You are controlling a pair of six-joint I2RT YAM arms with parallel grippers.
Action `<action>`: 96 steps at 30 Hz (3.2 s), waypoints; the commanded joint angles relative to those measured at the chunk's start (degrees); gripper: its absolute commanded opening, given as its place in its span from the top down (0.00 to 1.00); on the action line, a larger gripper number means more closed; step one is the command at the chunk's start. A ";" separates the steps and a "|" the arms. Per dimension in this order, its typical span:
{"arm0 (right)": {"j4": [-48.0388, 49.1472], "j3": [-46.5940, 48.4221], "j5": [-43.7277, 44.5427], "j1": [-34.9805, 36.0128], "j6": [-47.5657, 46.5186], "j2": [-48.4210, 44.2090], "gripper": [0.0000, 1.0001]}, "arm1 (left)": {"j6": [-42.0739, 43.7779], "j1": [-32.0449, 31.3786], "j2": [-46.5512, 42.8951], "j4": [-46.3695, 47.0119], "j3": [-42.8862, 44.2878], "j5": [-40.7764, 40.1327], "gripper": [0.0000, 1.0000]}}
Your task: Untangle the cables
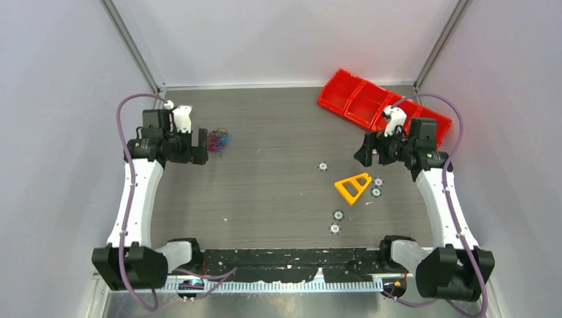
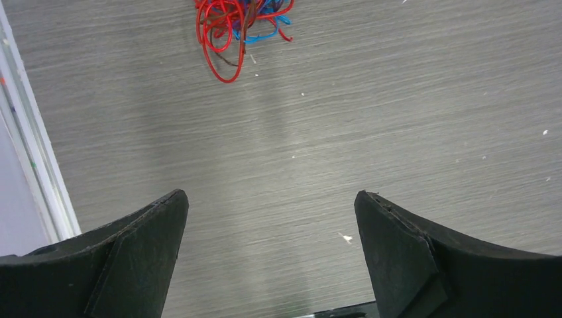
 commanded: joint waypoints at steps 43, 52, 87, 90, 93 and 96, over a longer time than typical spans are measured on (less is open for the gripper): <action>10.83 23.16 -14.53 32.47 10.35 34.66 0.05 | -12.55 -14.85 25.63 18.67 4.98 50.68 1.00; 36.02 14.22 -7.67 42.20 18.87 37.12 0.05 | -24.73 -17.94 23.72 34.62 -1.27 58.07 1.00; 20.55 12.01 13.61 37.97 4.14 43.98 0.95 | -11.52 -14.90 -1.53 12.21 13.87 28.61 1.00; 18.61 11.60 13.70 36.61 3.28 43.23 0.95 | -11.59 -9.82 -0.43 9.85 13.16 19.08 1.00; 16.66 11.05 13.18 36.01 2.43 41.74 0.95 | -12.17 -2.46 5.80 6.15 13.68 17.28 1.00; 15.01 10.34 10.14 35.77 1.35 39.94 0.95 | -9.71 2.46 13.85 3.17 12.81 20.52 1.00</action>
